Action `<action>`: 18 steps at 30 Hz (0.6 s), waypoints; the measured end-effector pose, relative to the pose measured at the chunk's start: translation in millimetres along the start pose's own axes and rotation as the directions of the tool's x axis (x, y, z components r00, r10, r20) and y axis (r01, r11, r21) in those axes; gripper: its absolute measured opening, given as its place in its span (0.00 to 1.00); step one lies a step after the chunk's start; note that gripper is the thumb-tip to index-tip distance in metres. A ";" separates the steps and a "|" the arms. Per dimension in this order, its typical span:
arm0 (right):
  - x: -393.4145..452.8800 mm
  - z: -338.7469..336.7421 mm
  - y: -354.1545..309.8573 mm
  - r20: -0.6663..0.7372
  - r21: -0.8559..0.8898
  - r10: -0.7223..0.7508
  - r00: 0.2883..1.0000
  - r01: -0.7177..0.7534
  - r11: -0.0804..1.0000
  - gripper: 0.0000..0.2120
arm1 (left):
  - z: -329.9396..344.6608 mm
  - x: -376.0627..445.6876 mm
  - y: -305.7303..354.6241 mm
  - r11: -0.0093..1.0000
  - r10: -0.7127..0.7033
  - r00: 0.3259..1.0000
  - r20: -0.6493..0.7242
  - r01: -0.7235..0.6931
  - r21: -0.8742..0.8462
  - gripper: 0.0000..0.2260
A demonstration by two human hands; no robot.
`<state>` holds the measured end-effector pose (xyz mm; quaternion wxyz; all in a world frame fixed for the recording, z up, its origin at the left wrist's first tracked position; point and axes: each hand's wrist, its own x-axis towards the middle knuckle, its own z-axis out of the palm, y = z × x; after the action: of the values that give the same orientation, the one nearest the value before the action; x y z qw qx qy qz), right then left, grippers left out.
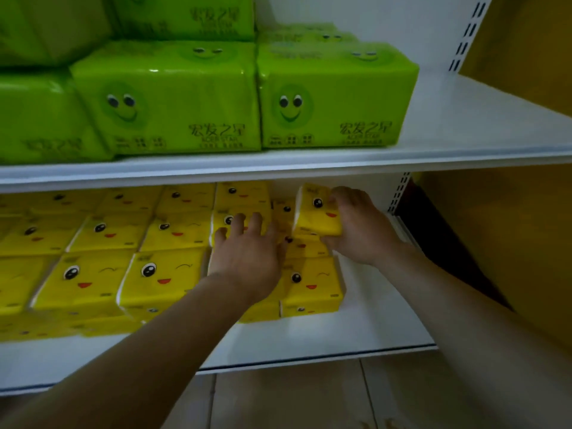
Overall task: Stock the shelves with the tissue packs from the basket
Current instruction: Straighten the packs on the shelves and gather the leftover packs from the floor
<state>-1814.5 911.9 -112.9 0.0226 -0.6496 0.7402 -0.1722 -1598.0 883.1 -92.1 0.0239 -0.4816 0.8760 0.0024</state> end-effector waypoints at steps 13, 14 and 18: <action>79.1 80.4 -6.9 -0.008 -0.132 -0.074 0.997 0.072 0.989 0.29 | 28.3 9.0 -30.6 0.999 0.032 0.993 0.115 -0.030 -0.022 0.25; 76.0 78.1 -5.6 -0.005 -0.165 -0.082 0.997 0.080 0.983 0.32 | 27.1 9.9 -29.8 0.999 0.029 0.995 0.096 -0.025 -0.046 0.25; 52.7 57.4 -1.7 -0.047 -0.169 -0.054 0.997 0.046 0.984 0.34 | 17.2 10.4 -18.2 0.994 0.025 0.998 -0.061 -0.032 -0.109 0.23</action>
<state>-1806.4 847.8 -156.3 -0.0558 -0.6629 0.7359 -0.1265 -1587.6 865.0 -109.4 -0.0289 -0.4695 0.8817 0.0366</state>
